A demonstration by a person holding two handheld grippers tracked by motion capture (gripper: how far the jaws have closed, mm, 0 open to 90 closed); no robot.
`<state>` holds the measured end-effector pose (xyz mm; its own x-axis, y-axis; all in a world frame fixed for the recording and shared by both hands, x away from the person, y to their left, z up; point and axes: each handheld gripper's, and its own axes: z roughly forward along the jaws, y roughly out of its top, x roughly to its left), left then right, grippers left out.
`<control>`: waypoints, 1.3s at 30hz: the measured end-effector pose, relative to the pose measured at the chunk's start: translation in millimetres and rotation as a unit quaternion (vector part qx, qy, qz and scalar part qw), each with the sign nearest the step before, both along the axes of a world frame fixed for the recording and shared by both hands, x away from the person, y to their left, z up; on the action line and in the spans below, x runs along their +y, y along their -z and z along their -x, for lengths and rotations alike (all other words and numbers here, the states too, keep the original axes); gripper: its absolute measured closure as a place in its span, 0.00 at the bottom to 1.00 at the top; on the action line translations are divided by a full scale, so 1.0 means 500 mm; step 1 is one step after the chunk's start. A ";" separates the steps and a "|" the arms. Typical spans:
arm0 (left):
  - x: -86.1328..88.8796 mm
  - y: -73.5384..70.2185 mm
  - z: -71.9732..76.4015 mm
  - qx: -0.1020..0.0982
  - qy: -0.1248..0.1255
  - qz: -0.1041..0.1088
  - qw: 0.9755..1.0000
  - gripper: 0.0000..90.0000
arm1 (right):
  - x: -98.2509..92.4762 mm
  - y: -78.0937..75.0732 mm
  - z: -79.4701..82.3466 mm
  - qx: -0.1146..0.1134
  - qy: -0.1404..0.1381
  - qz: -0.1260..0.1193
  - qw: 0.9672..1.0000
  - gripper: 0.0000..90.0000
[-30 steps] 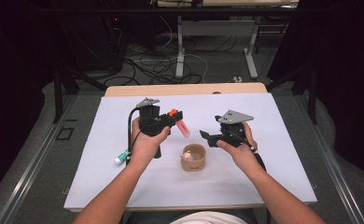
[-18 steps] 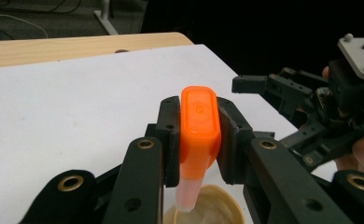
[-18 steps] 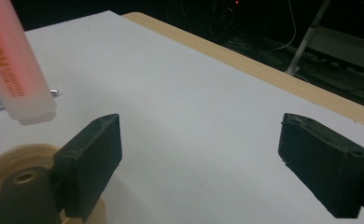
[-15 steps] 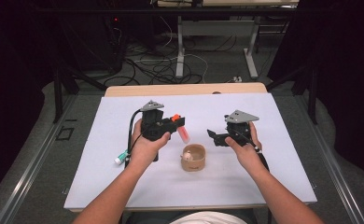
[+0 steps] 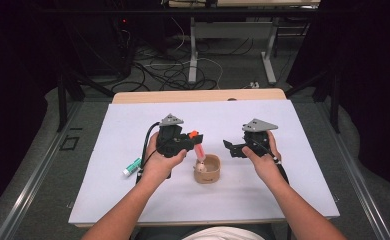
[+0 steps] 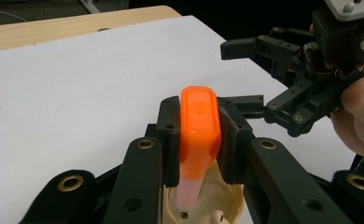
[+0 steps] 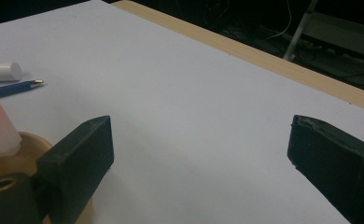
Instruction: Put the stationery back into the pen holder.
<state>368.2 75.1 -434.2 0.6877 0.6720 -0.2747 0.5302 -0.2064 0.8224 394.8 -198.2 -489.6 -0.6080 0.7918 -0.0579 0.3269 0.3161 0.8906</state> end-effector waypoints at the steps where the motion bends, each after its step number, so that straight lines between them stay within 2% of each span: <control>1: -0.003 0.003 0.001 0.002 -0.001 0.000 1.000 0.83 | 0.000 0.001 0.000 0.000 0.000 0.000 1.000 0.07; 3: -0.004 0.008 0.001 0.001 0.003 -0.007 1.000 0.83 | 0.001 0.002 0.000 0.005 0.003 -0.001 1.000 0.07; 5: -0.008 0.013 0.002 0.003 0.005 -0.004 1.000 0.83 | 0.001 0.003 0.000 0.005 0.002 0.000 1.000 0.07; 9: -0.015 0.025 0.003 -0.002 0.011 -0.023 1.000 0.83 | 0.003 0.004 0.000 0.005 -0.001 0.002 1.000 0.07; 11: -0.019 0.031 0.004 0.000 0.013 -0.023 1.000 0.83 | 0.004 0.004 0.000 0.005 -0.001 0.002 1.000 0.07; 12: -0.020 0.034 0.004 -0.002 0.015 -0.031 0.999 0.83 | 0.004 0.004 0.000 0.004 -0.002 0.002 1.000 0.07; 16: -0.026 0.048 0.006 -0.004 0.018 -0.040 0.999 0.83 | 0.005 0.006 0.000 0.008 -0.001 0.003 1.000 0.07; 18: -0.028 0.053 0.006 -0.005 0.020 -0.053 0.998 0.83 | 0.005 0.007 0.000 0.009 -0.002 0.004 1.000 0.07; 27: -0.041 0.071 0.011 -0.004 0.027 -0.080 0.996 0.83 | 0.005 0.008 -0.001 0.011 -0.003 0.005 1.000 0.07; 33: -0.047 0.082 0.013 -0.006 0.026 -0.090 0.996 0.83 | 0.006 0.008 -0.001 0.012 -0.004 0.004 1.000 0.07; 39: -0.046 0.088 0.013 -0.004 0.024 -0.089 0.996 0.83 | 0.005 0.007 0.000 0.018 -0.005 0.007 1.000 0.07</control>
